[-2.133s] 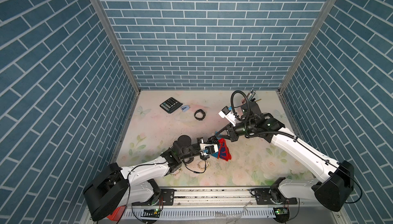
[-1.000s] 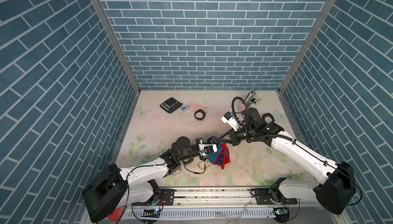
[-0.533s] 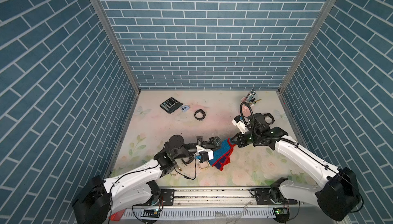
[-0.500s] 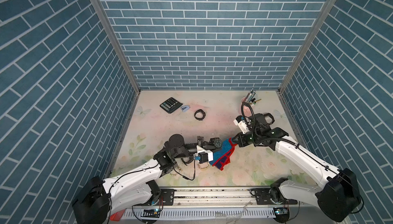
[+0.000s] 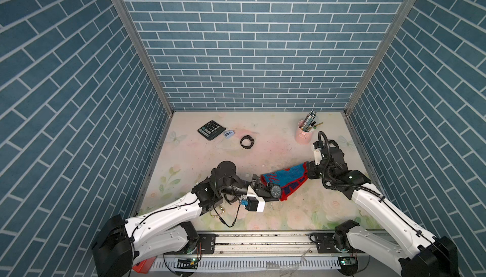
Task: Wipe the watch dial
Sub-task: Place the watch at the center of the board.
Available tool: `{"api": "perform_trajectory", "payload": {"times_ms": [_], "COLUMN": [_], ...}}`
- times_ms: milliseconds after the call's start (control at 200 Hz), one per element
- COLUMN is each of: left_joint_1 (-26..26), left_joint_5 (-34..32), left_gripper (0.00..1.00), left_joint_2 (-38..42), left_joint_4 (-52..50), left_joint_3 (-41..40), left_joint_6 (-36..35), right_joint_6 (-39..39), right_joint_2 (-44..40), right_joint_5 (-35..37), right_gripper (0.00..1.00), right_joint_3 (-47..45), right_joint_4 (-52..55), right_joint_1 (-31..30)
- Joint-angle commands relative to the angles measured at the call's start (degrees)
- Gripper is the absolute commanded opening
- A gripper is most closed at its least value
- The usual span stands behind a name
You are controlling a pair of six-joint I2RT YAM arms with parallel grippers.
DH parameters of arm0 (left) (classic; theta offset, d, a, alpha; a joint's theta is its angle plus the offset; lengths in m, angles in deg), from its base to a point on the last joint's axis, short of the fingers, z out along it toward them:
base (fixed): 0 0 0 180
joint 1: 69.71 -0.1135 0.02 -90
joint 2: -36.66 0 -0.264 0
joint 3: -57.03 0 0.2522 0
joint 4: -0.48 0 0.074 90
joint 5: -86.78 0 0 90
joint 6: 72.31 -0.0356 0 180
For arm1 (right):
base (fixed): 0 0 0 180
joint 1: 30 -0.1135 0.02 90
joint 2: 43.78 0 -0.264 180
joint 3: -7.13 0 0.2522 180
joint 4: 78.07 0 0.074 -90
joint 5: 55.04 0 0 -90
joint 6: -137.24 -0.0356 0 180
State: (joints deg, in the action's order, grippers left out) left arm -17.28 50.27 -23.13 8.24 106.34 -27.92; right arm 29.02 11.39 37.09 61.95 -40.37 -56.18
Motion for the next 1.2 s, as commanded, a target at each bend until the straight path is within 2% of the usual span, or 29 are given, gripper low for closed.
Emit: {"api": "perform_trajectory", "payload": {"times_ms": [0, 205, 350, 450, 565, 630, 775, 960, 1195], "left_joint_1": [0.2, -0.9, -4.7, -8.4, -12.1, -13.4, -16.2, -17.7, -19.0], "left_joint_5": [-4.3, -15.1, -20.2, -21.7, -23.5, -27.3, -33.6, -34.4, -34.6], "left_gripper": [0.02, 0.02, 0.02, 0.01, 0.01, 0.02, 0.02, 0.02, 0.03], "left_joint_2": [-1.5, -7.9, -12.6, -16.4, -21.8, -25.6, -35.3, -47.2, -60.3], "left_joint_4": [-2.4, -14.3, -14.7, -14.0, -16.1, -17.7, -27.9, -34.1, -42.9], "left_joint_3": [2.9, 11.2, 14.2, 15.2, 18.0, 20.2, 31.1, 41.7, 55.3], "left_joint_6": [2.7, 9.3, 20.0, 24.5, 25.7, 26.5, 27.3, 25.4, 28.4], "right_joint_6": [-1.6, -0.9, -0.8, -0.7, -0.7, -0.3, -0.6, -0.5, -4.1], "right_joint_2": [-2.4, -3.8, -4.4, -5.4, -5.6, -5.4, -5.2, -5.1, -2.7], "right_joint_5": [5.4, 5.8, 6.0, 6.2, 5.9, 5.8, 5.2, 4.4, -1.4], "right_gripper": [0.00, 0.00, 0.00, 0.00, 0.00, 0.00, 0.00, 0.00, 0.00], "right_joint_3": [-0.5, -0.3, 0.0, -0.6, -0.7, -0.3, -0.2, -0.2, -1.7], "right_joint_4": [-2.3, -2.5, -2.2, -2.5, -2.5, -2.1, -2.0, -2.3, -4.8], "right_joint_1": [0.4, 0.5, 0.5, 0.6, 0.6, 0.6, 0.6, 0.7, 0.7]}}
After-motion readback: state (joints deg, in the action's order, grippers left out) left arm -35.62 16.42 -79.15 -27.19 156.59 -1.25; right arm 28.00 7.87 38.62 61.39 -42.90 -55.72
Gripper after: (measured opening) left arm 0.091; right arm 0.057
